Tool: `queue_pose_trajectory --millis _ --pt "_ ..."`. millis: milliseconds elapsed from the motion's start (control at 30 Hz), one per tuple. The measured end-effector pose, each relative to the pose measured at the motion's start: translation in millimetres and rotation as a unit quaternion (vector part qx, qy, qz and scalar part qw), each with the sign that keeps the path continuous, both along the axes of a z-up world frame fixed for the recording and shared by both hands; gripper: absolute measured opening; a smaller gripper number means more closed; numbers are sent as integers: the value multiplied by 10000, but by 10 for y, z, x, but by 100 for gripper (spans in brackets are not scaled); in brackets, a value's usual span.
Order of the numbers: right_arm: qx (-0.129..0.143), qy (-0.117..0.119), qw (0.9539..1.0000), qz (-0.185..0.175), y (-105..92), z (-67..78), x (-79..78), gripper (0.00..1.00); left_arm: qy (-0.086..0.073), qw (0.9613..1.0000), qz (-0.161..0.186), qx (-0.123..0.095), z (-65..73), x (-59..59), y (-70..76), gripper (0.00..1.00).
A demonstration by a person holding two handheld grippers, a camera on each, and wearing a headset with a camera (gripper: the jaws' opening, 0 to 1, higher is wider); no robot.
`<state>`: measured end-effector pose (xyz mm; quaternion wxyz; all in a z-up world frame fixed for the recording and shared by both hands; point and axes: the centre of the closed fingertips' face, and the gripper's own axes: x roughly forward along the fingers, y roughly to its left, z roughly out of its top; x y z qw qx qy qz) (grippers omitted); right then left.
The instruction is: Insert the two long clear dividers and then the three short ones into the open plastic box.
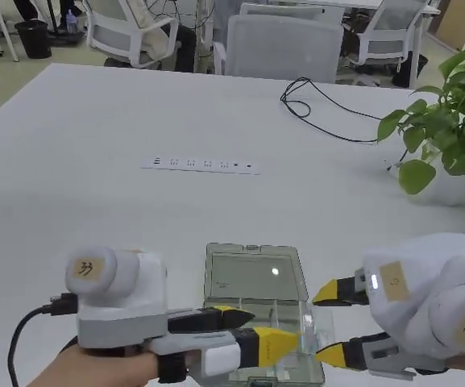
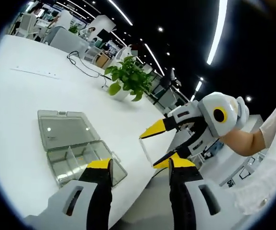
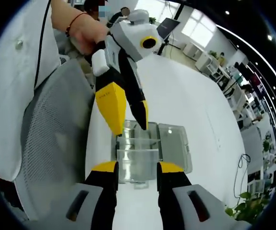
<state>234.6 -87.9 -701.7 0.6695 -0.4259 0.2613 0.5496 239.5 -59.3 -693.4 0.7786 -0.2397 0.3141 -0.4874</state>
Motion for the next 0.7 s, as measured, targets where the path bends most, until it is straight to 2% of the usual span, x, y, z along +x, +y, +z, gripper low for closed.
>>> queue_pose_trajectory --millis 67,267,400,433,700 --pt "21 -9 10000 15 43 22 -18 33 149 9999 49 -54 -8 9 -27 42" --pt "57 -48 9999 91 147 71 -65 33 363 9992 26 -163 -13 -20 -122 32" --pt "114 -47 9999 113 188 88 -80 33 490 9986 17 -202 -34 -41 -146 20" --pt "122 -49 9998 117 201 92 -83 33 571 9980 32 -253 -32 -48 -151 17" --pt "92 -52 9998 173 229 76 -101 33 708 9970 3 -301 -46 -79 -158 9"
